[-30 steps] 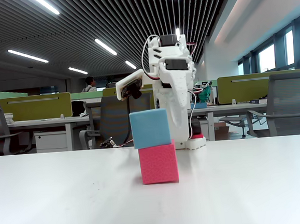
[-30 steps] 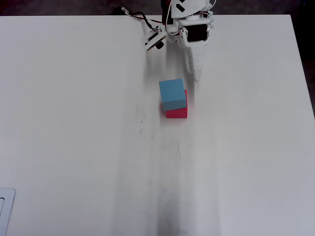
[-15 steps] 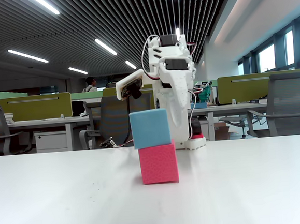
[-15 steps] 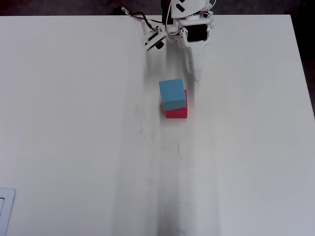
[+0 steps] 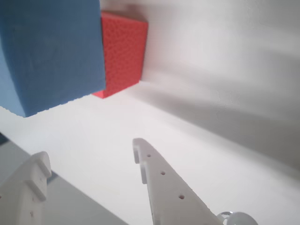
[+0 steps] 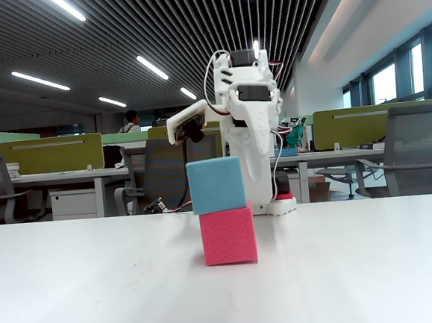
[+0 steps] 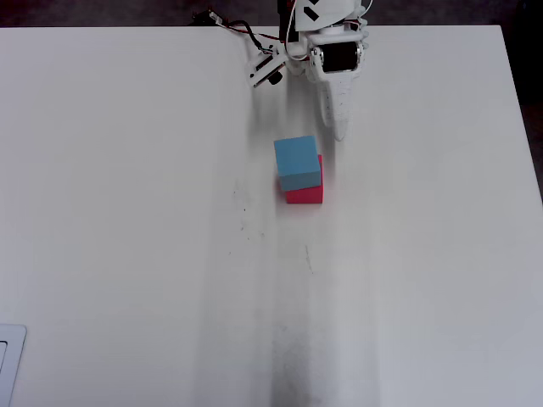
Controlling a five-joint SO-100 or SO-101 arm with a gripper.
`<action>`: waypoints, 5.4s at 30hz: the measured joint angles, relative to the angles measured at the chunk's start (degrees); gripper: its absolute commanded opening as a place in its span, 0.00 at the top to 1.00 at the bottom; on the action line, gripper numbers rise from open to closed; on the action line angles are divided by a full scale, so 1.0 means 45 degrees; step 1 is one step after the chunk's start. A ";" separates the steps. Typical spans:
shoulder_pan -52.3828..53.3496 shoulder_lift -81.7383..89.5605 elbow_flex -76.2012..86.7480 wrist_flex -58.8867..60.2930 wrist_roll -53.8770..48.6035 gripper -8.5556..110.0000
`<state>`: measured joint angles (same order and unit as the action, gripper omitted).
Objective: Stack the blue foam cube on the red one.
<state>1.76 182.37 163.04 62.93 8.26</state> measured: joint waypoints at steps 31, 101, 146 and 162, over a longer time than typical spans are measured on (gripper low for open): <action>0.0000 0.0000 0.0000 0.0000 0.0000 0.73; 0.0000 0.0000 0.0000 0.0000 0.0000 0.73; 0.0000 0.0000 0.0000 0.0000 0.0000 0.73; 0.0000 0.0000 0.0000 0.0000 0.0000 0.73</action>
<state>1.76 182.37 163.04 62.93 8.26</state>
